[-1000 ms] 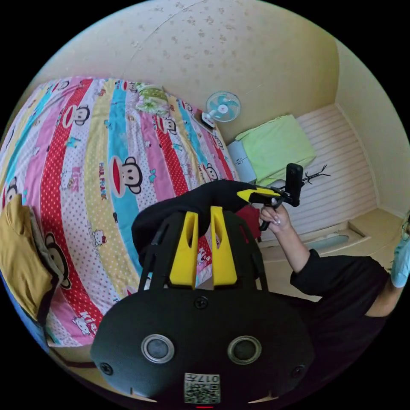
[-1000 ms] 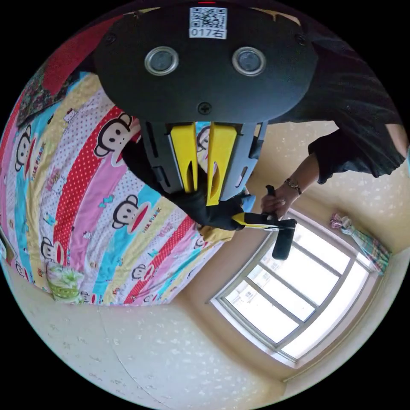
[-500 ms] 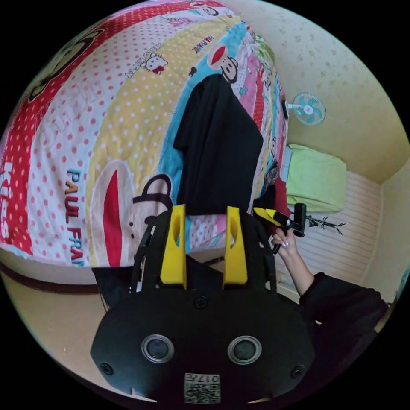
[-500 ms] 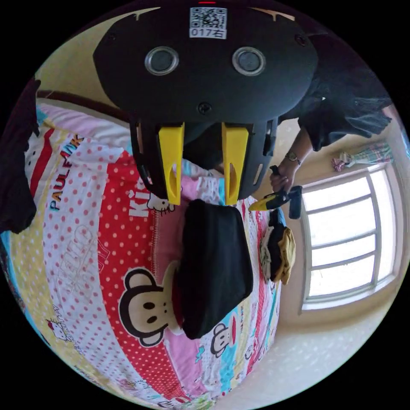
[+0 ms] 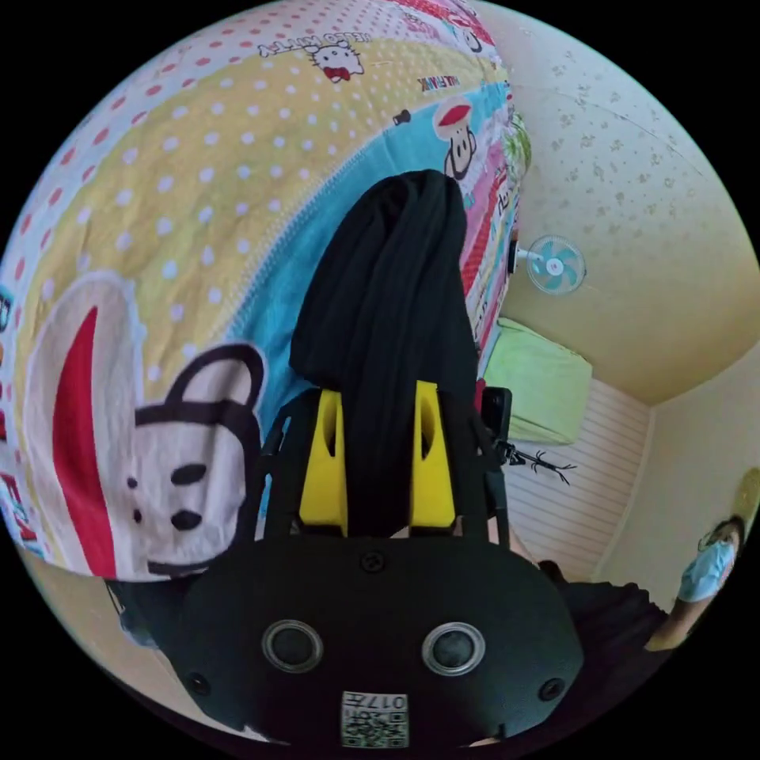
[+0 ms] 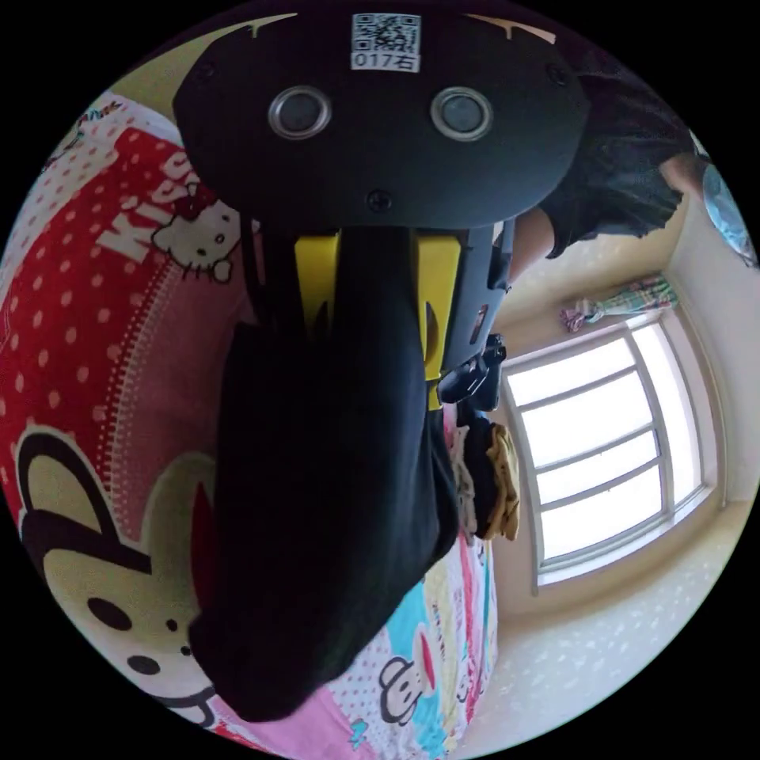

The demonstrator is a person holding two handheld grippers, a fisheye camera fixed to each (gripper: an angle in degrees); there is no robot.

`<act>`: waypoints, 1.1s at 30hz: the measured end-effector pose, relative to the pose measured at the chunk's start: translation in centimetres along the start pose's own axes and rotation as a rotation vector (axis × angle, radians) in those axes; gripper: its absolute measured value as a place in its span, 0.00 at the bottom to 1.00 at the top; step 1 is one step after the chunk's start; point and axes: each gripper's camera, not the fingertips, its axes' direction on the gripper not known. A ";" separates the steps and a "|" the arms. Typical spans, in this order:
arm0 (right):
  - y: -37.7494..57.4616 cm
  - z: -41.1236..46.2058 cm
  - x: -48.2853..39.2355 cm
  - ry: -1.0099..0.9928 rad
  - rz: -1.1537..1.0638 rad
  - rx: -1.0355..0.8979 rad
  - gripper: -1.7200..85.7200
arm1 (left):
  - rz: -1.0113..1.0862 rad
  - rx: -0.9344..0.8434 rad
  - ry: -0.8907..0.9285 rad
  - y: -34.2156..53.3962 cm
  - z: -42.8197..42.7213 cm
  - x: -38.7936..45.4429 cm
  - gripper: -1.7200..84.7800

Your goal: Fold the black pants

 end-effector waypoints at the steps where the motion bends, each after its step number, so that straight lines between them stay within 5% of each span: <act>1: 1.0 -0.6 -0.7 -0.011 -0.017 0.000 0.17 | 0.012 -0.031 0.020 1.5 0.0 1.3 0.16; 9: 17.3 -16.9 -7.4 -0.096 -0.125 0.336 0.15 | 0.185 -0.207 0.035 5.9 7.4 19.5 0.16; 16: 28.7 -36.2 -11.1 0.126 -0.198 0.861 0.16 | 0.670 -0.499 0.112 1.5 29.3 48.2 0.17; 19: 29.8 -41.6 -5.9 0.112 0.013 0.967 0.18 | 0.744 -0.594 0.023 -0.5 39.9 55.0 0.19; 24: 26.1 -40.6 13.6 0.225 0.757 0.887 0.23 | 0.263 -0.755 -0.457 -6.9 51.6 45.6 0.21; 29: 31.0 -36.9 14.7 0.121 0.627 1.247 0.21 | -0.127 -0.821 -0.989 -7.7 40.9 24.8 0.20; 33: 34.4 -28.7 15.8 0.118 0.686 1.267 0.17 | -0.314 -0.798 -1.072 -6.4 26.0 15.9 0.11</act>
